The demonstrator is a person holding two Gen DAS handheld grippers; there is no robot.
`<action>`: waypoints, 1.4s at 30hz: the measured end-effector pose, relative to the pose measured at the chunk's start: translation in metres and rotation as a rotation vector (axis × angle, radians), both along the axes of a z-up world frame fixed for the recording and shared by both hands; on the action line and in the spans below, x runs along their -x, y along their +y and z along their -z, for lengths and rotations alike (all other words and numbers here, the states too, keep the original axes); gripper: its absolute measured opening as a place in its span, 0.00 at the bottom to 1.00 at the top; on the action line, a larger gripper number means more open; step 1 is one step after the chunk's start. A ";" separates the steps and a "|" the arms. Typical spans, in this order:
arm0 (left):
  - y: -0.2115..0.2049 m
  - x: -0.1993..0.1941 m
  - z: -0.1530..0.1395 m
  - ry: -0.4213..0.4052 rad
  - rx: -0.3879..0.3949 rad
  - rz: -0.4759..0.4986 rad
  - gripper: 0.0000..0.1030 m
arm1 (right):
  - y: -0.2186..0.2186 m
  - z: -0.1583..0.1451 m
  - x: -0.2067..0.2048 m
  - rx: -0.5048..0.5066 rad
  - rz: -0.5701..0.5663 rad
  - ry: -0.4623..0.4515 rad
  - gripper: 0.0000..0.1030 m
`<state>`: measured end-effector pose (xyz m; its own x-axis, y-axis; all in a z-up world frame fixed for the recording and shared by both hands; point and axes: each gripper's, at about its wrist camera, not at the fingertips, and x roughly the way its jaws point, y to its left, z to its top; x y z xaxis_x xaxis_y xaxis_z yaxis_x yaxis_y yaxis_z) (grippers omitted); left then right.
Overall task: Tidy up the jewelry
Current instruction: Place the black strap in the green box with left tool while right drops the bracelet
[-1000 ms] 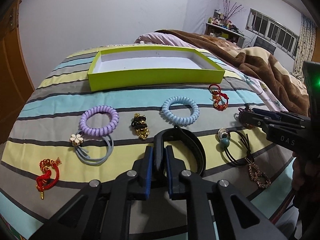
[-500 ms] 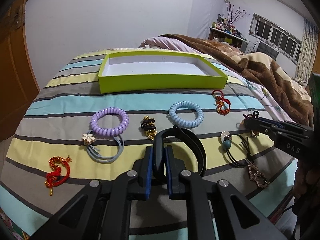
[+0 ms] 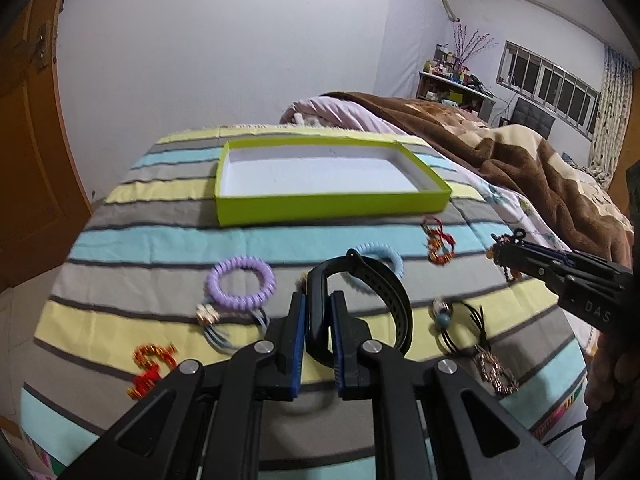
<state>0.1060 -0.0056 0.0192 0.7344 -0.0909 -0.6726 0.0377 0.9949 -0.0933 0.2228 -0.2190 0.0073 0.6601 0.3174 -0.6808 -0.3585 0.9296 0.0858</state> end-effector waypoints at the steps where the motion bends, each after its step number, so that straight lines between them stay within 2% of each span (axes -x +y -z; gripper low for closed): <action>1: 0.001 -0.003 -0.003 -0.004 0.000 -0.004 0.12 | 0.002 -0.002 -0.002 -0.001 -0.004 -0.004 0.18; 13: 0.022 -0.057 -0.021 -0.036 -0.011 -0.054 0.12 | 0.018 -0.014 -0.052 0.009 -0.021 -0.023 0.18; 19: 0.033 -0.098 -0.022 -0.025 -0.037 -0.082 0.12 | 0.025 -0.020 -0.094 0.025 -0.028 -0.045 0.18; 25: 0.039 -0.136 -0.021 -0.023 -0.049 -0.094 0.12 | 0.028 -0.009 -0.145 0.014 -0.013 -0.007 0.18; 33: 0.049 -0.184 -0.002 0.039 -0.065 -0.112 0.12 | 0.033 0.012 -0.198 0.041 -0.004 0.035 0.18; 42: 0.059 -0.202 0.022 0.105 -0.064 -0.133 0.12 | 0.031 0.031 -0.235 0.053 0.021 0.089 0.18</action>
<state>0.3082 0.0539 -0.0024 0.6621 0.0482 -0.7479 -0.1016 0.9945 -0.0258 0.4581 -0.1880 -0.0238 0.6022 0.2659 -0.7528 -0.3321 0.9409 0.0666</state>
